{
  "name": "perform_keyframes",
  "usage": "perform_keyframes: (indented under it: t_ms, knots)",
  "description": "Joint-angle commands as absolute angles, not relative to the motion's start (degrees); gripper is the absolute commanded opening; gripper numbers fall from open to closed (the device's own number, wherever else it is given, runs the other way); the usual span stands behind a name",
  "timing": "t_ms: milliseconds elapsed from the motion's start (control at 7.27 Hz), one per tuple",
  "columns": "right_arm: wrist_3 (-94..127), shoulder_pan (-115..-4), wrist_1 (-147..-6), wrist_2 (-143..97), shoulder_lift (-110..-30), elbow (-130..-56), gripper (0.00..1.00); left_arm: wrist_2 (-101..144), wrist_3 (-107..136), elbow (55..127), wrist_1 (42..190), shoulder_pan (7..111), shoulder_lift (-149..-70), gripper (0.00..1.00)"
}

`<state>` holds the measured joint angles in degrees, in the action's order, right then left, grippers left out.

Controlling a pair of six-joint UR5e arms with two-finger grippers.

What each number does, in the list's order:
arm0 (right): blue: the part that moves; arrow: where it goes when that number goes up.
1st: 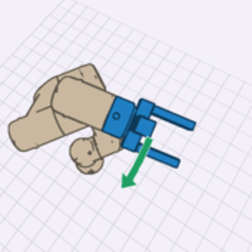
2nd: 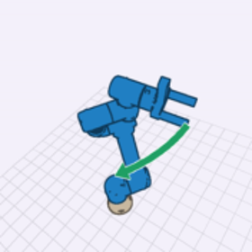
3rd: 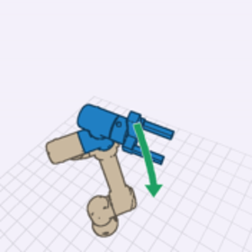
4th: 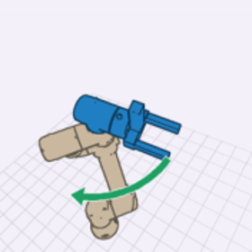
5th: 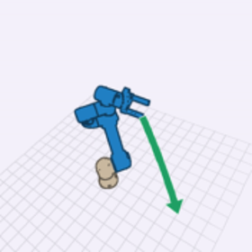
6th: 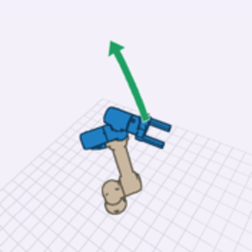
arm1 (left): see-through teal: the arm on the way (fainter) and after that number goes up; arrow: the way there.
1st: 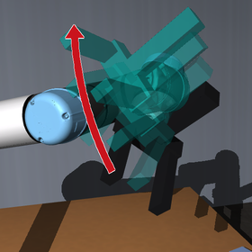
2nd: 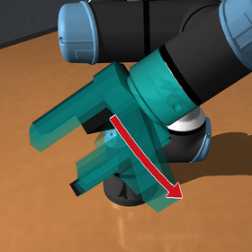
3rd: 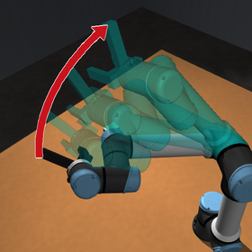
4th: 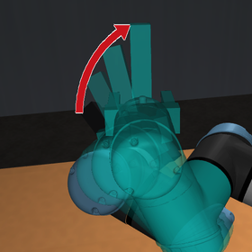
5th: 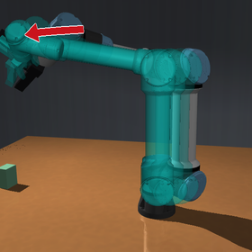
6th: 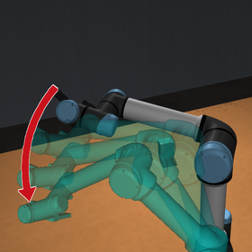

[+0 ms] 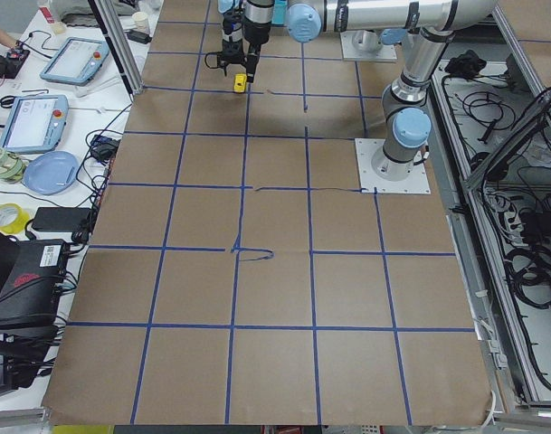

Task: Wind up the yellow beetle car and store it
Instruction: 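Lower the right gripper and close it on the yellow car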

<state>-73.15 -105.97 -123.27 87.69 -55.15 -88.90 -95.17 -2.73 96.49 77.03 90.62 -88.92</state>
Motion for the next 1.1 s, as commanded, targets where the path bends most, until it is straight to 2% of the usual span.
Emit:
perform_keyframes:
  t_ms: [0,138,275,412,550,962]
  knots:
    - [-74.36,-107.05,-123.92,87.71,-54.14,-89.12,1.0,-94.4,-1.32,95.98,78.92,89.92,-88.42,1.0]
    - [-74.27,-107.31,-123.58,87.63,-54.31,-89.12,0.74,-92.57,-1.23,95.8,79.27,90.43,-88.33,1.0]
    - [-74.35,-107.75,-123.4,87.71,-54.4,-89.12,0.35,-89.68,-0.88,94.76,81.37,90.35,-87.98,1.0]
    - [-74.36,-107.84,-122.96,87.98,-54.75,-89.12,0.11,-89.47,-0.88,93.88,82.52,90.09,-88.24,1.0]
    - [-74.36,-107.84,-122.26,88.33,-54.84,-89.12,0.05,-89.73,-0.88,93.87,82.44,90.61,-88.33,1.0]
    - [-75.93,-104.87,-119.28,94.74,-61.84,-89.03,0.04,-90.0,-1.4,93.87,82.35,90.53,-88.5,1.0]
